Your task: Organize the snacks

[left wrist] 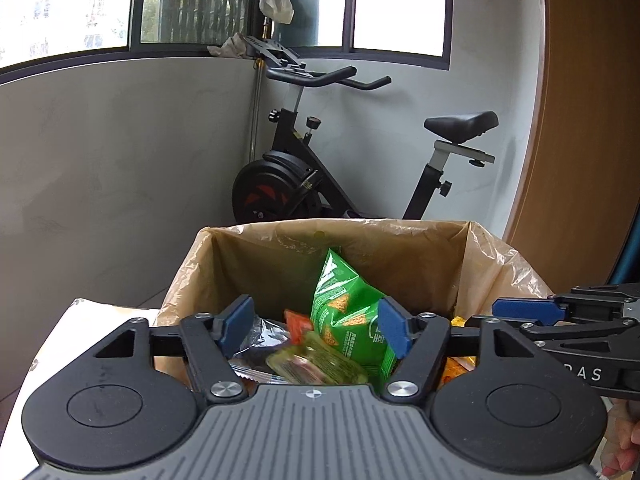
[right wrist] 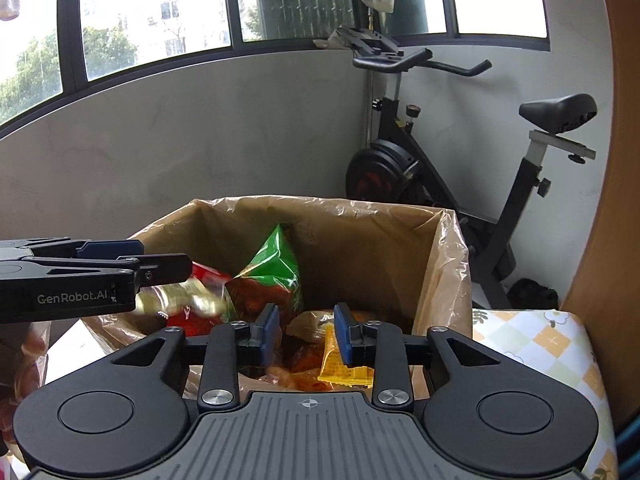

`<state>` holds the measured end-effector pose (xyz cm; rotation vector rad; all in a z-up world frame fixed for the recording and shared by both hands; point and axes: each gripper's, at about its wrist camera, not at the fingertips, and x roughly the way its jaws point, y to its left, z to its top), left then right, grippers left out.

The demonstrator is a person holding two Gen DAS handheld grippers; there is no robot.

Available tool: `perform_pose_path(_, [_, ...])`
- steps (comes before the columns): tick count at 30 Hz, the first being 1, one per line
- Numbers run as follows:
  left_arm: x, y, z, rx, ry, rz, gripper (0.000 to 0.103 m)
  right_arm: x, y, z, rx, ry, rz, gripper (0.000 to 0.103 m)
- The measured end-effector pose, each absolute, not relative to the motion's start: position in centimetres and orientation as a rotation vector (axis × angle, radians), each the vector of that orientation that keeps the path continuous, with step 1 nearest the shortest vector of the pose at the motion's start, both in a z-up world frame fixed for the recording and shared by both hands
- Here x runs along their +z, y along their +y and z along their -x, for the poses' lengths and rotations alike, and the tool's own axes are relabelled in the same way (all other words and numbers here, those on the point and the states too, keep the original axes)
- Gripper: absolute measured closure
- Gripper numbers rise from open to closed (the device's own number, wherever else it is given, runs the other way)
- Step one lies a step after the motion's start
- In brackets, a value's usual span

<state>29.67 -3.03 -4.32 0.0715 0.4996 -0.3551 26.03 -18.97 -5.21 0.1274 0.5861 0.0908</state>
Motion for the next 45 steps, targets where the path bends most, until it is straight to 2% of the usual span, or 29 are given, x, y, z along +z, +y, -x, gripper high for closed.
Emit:
perform_pose_path(2, [-3.8,-2.8,-29.6,-0.35,0.493,-0.064,0.019,-4.7,-19.1,-25.6,0.083,0.579,-0.125,0.064])
perform_pose_path(6, [-2.4,-2.3,-28.4,-0.345,0.473,-0.074,0.008,-3.3,-19.2,-24.3,0.058,0.551,-0.128,0.039])
perform_pose_path(9, [-1.2,-2.0,-27.3,-0.352,0.441,-0.072,0.006,-2.0,-19.3,-23.2,0.05,0.526,-0.144,0.012])
perform_pose_path(12, [-0.2,-1.4,-26.1,-0.345,0.429,-0.061,0.004,-0.7,-19.3,-22.0,0.028,0.501,-0.155,0.003])
perform_pose_path(14, [0.5,-1.0,-25.4,-0.33,0.434,-0.059,0.004,0.2,-19.2,-21.0,0.007,0.488,-0.156,0.0])
perform_pose_path(31, [6.0,2.3,-16.1,-0.257,0.289,-0.064,0.004,6.8,-16.6,-12.3,-0.041,0.385,-0.103,0.0])
perform_pose_path(45, [7.7,2.5,-13.2,-0.238,0.242,-0.097,0.004,9.2,-15.6,-9.2,-0.036,0.334,-0.084,0.0])
